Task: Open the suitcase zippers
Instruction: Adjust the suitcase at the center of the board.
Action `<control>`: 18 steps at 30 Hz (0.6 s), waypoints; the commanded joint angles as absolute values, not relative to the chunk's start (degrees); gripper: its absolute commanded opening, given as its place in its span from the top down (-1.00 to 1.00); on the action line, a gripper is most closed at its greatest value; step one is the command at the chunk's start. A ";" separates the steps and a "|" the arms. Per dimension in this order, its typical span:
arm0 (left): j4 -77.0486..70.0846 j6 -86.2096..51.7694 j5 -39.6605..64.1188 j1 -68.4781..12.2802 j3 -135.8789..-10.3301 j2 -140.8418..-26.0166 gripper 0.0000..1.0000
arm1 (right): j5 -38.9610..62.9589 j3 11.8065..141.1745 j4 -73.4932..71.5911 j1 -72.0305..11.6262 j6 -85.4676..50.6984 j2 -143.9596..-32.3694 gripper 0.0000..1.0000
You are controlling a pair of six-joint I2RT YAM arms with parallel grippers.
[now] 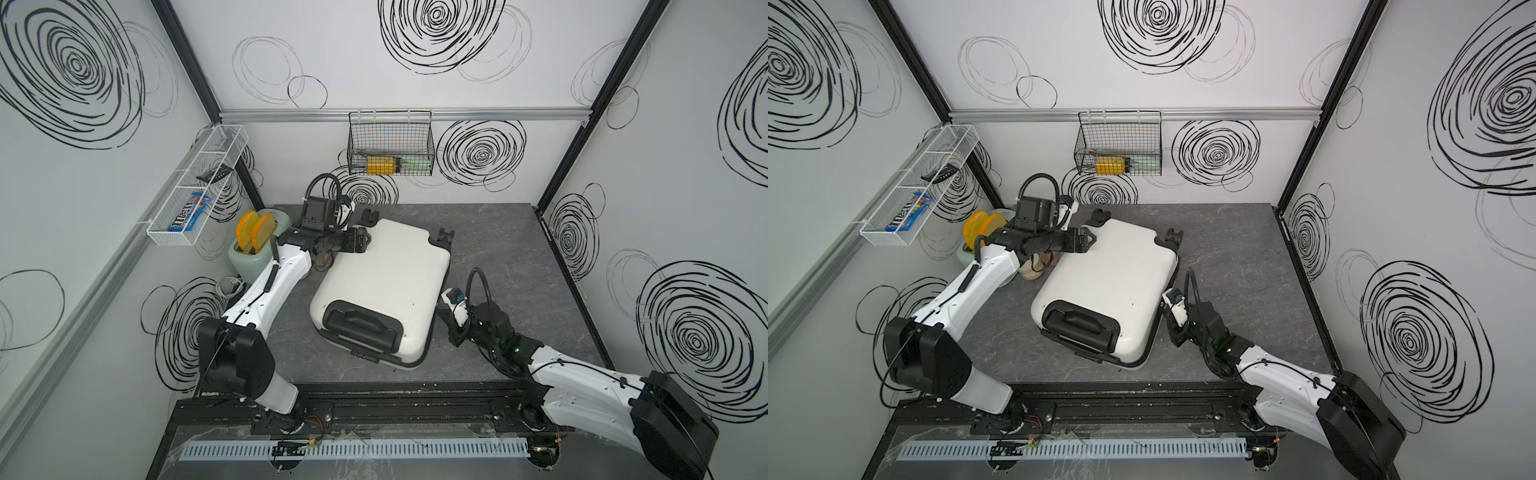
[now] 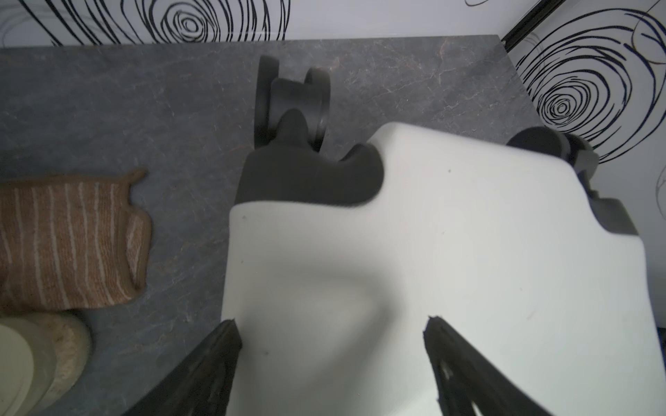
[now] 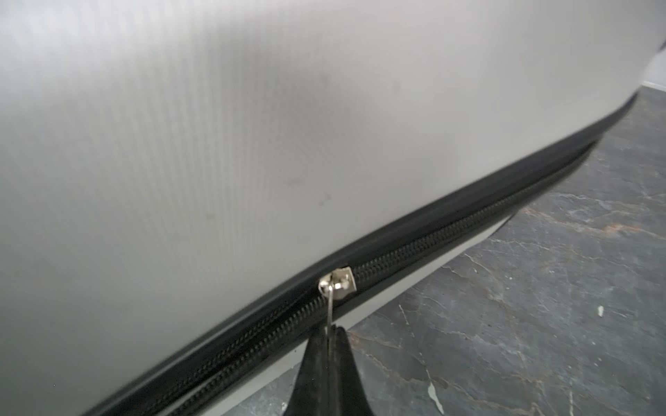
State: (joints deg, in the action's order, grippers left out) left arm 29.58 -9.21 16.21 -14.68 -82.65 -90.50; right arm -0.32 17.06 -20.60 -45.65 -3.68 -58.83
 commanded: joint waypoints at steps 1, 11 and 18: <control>31.89 -9.58 23.65 -21.83 -84.21 -96.27 -0.68 | -0.20 18.59 -34.25 -50.58 -5.41 -59.72 1.00; 31.55 -11.14 21.08 -25.08 -92.90 -100.19 -0.70 | -18.27 21.46 -36.05 -57.76 -17.02 -65.30 1.00; 39.32 -19.65 15.37 -18.99 -90.85 -85.01 -0.81 | -17.55 21.45 -35.99 -57.79 -17.19 -65.40 1.00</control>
State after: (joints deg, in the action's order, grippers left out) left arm 34.09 -13.78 18.46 -22.22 -91.70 -93.76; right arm -16.36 18.06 -28.29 -57.32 -15.68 -66.02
